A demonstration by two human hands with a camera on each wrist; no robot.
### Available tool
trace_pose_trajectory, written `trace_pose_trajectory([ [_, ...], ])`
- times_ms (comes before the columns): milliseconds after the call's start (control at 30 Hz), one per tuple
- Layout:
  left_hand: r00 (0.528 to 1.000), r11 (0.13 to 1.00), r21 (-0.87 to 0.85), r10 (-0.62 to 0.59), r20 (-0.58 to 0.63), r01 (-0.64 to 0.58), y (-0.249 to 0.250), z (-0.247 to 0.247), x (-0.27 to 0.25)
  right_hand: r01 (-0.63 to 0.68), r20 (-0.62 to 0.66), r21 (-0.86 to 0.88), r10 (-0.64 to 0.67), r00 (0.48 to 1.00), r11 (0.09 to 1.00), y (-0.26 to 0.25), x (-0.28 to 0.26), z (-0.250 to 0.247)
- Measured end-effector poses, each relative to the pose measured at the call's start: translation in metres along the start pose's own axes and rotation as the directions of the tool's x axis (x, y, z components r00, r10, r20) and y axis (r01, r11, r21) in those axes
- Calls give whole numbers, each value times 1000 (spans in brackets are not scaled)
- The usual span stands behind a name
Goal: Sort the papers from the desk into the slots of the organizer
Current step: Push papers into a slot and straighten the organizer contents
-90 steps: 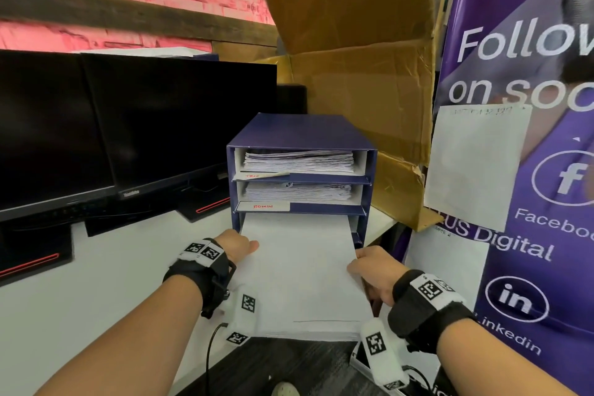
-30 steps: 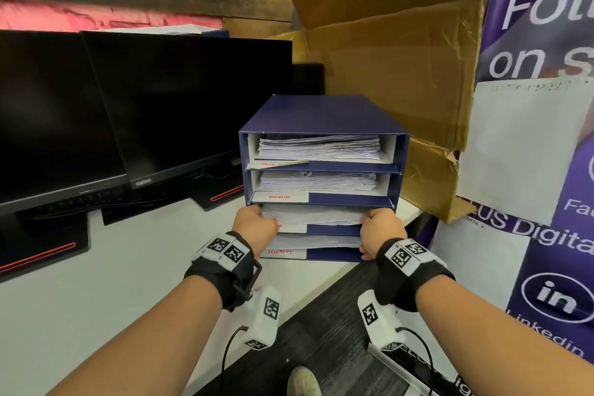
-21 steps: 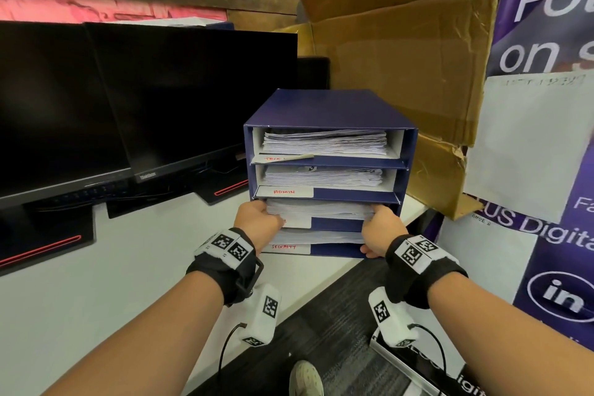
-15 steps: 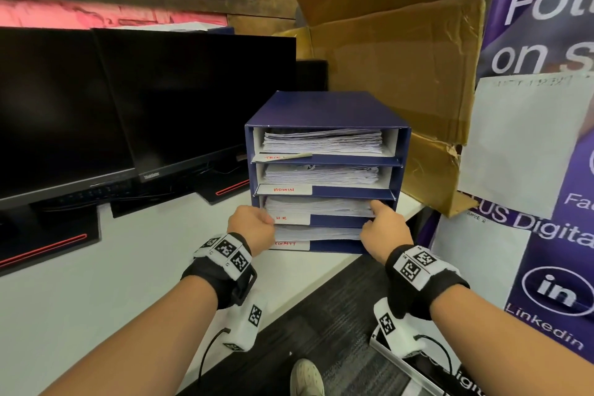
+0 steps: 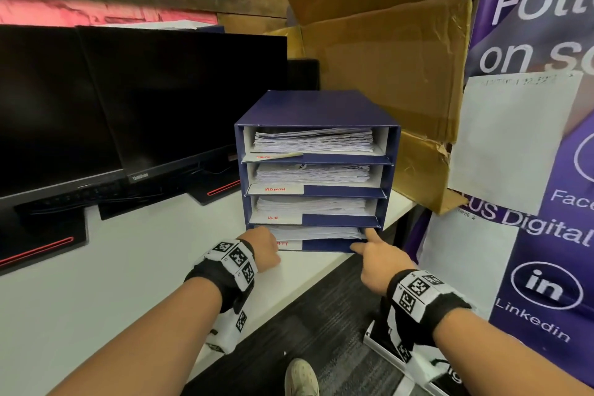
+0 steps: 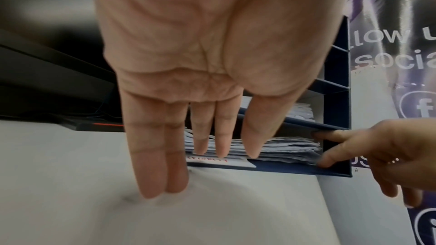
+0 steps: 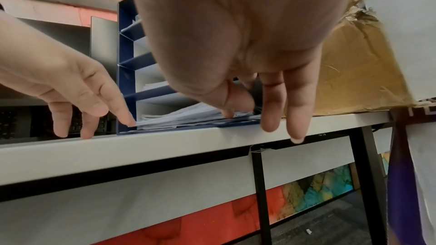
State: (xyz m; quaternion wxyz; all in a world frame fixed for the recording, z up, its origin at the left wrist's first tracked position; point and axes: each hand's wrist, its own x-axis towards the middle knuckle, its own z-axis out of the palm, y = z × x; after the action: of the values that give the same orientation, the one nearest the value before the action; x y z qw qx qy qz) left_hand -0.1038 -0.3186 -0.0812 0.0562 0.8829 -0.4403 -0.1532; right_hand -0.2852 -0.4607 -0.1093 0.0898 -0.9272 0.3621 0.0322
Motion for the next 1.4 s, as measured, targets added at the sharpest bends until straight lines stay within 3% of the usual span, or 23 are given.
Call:
trace_pose_trajectory([
  [233,997,998,63,-32,70,28,1,-1,9,12,65,-135,-3,998,991,-4,24,1],
  [500,998,999,38,-39,53,37,-1,-2,16,19,157,-210,14,987,978,-4,40,7],
  [733,999,999,-6,-42,2,42,-7,0,15,-13,140,-116,29,990,993,6,36,19],
  [1167,1000,1000,31,-1,4,1,-6,4,26,-99,116,299,67,991,949,-4,47,16],
  [1300,1000,999,40,0,23,0,-11,5,32,-77,159,295,31,987,952,-8,46,9],
  [1400,999,998,66,0,38,-3,-11,4,33,-18,140,179,-7,990,984,-6,47,3],
])
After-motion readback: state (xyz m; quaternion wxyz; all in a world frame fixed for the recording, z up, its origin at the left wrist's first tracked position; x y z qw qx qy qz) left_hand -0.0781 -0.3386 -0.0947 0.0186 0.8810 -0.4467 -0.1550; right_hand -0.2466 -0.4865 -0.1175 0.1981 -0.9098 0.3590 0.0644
